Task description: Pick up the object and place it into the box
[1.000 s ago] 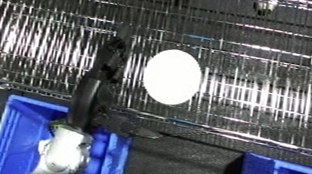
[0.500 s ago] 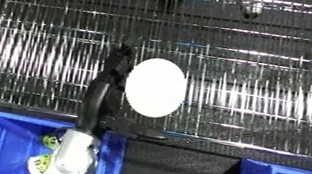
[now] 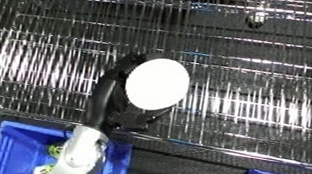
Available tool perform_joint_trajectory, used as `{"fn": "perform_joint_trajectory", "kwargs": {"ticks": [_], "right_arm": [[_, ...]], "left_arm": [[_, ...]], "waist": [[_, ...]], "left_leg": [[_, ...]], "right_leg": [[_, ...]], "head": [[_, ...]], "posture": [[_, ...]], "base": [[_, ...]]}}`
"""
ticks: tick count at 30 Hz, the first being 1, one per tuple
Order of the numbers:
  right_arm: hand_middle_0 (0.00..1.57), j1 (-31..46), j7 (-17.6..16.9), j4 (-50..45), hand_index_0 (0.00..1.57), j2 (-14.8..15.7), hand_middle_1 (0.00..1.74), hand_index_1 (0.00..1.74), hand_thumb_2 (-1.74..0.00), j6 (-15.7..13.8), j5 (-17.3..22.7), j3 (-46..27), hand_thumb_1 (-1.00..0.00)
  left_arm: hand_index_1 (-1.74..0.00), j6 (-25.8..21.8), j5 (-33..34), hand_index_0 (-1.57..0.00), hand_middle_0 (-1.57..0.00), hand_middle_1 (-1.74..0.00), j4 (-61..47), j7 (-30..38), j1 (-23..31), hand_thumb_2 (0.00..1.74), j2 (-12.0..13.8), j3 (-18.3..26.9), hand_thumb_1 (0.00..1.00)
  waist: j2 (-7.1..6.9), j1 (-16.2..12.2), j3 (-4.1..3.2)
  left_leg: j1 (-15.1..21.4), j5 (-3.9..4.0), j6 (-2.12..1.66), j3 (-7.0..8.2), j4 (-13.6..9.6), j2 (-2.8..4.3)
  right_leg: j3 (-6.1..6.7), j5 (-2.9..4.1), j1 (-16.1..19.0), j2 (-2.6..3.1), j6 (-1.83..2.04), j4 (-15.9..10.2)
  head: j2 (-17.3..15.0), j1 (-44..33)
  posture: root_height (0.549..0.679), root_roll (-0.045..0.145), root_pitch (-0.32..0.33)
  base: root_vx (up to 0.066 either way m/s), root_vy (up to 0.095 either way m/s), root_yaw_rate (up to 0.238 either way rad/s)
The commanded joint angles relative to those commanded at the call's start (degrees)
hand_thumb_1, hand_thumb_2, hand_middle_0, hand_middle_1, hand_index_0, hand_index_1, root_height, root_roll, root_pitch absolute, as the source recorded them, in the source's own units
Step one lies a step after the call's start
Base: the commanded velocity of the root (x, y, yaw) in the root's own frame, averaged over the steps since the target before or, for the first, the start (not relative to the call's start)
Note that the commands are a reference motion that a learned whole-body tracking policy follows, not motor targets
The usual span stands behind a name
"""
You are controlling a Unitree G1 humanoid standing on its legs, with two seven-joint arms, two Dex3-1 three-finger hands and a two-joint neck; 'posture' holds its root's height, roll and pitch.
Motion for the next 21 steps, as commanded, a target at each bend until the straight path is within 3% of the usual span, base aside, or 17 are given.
{"fn": "perform_joint_trajectory", "kwargs": {"ticks": [1,11,21], "right_arm": [[0.00,0.04,0.06,0.18,0.00,0.13,0.00,0.00,0.00,-0.09,-0.02,0.00,0.00],[0.00,1.15,-0.20,1.59,0.00,0.55,0.00,0.00,0.00,-0.96,0.07,-1.30,0.00],[0.00,3.74,-0.74,4.13,0.00,0.46,0.00,0.00,0.00,-1.41,1.00,-5.07,0.00]], "left_arm": [[-1.65,-0.16,-0.09,-1.49,-1.49,-1.65,0.18,-0.21,0.15,1.65,-0.03,0.10,0.95],[-1.65,-2.48,-5.72,-1.49,-1.49,-1.65,-1.54,-3.46,5.57,1.65,0.13,2.20,0.95],[-1.65,-3.07,-9.49,-1.49,-1.49,-1.65,-7.02,-6.41,16.68,1.65,-0.03,5.49,0.95]], "waist": [[0.11,0.06,0.00],[2.09,1.64,0.00],[4.94,4.85,0.00]], "left_leg": [[0.20,0.03,-0.01,-0.01,-0.18,-0.07],[2.82,0.54,-0.24,-0.52,-2.35,-1.17],[6.31,1.60,-0.46,-1.50,-4.92,-2.61]], "right_leg": [[-0.03,-0.02,0.15,-0.06,0.00,-0.13],[-0.54,-0.49,2.35,-1.03,-0.28,-1.52],[-1.96,-1.44,5.66,-2.70,-0.90,-2.35]], "head": [[-0.09,0.13],[-1.30,2.35],[-5.00,4.52]], "posture": [[0.634,-0.016,0.138],[0.639,-0.001,0.127],[0.644,0.020,0.098]], "base": [[-0.012,-0.011,0.035],[-0.019,-0.012,0.071],[-0.019,-0.023,0.148]]}}
